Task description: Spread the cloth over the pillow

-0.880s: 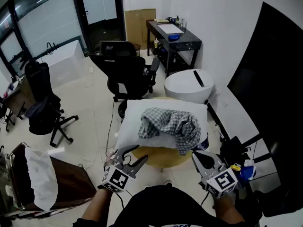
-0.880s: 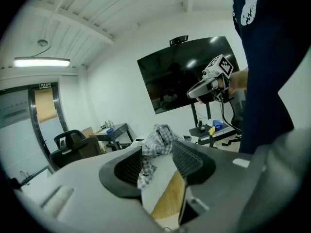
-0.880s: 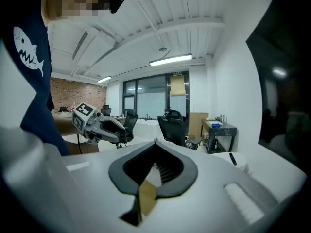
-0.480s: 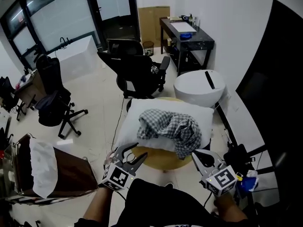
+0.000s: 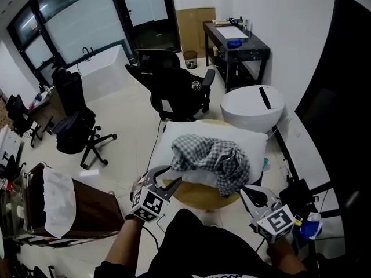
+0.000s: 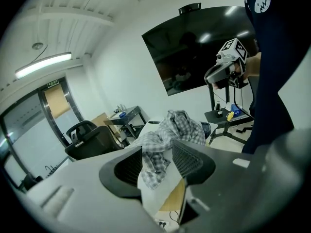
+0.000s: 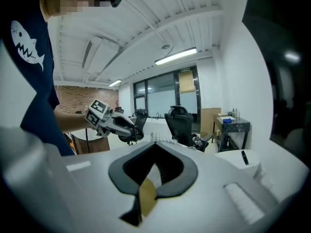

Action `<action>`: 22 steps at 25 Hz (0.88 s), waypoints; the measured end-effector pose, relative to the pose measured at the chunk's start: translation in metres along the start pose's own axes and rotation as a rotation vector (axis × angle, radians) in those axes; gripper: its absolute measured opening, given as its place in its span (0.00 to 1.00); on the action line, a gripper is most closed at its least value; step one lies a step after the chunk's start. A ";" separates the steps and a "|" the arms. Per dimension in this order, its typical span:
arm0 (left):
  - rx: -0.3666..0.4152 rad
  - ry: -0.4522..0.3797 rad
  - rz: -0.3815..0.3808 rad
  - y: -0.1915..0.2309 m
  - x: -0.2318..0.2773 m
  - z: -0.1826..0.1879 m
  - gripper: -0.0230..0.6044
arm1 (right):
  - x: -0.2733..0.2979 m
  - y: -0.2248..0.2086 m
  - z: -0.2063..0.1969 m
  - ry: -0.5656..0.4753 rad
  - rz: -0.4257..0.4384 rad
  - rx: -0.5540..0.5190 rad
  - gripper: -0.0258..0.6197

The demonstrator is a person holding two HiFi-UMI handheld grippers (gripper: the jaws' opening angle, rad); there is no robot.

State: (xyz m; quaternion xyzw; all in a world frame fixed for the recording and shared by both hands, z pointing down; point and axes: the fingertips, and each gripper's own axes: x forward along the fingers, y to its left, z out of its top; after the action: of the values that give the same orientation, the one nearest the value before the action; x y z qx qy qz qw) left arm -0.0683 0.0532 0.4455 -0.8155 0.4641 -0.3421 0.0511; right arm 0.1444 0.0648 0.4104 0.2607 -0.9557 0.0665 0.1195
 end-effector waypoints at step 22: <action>0.105 0.293 0.104 0.033 0.148 -0.098 0.35 | 0.037 -0.028 0.003 0.060 -0.045 0.006 0.05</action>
State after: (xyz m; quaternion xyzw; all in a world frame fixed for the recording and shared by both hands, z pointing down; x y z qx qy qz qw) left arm -0.1015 -0.0596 0.5830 -0.7280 0.4895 -0.4781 0.0430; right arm 0.1274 0.0228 0.4186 0.2801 -0.9454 0.0743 0.1490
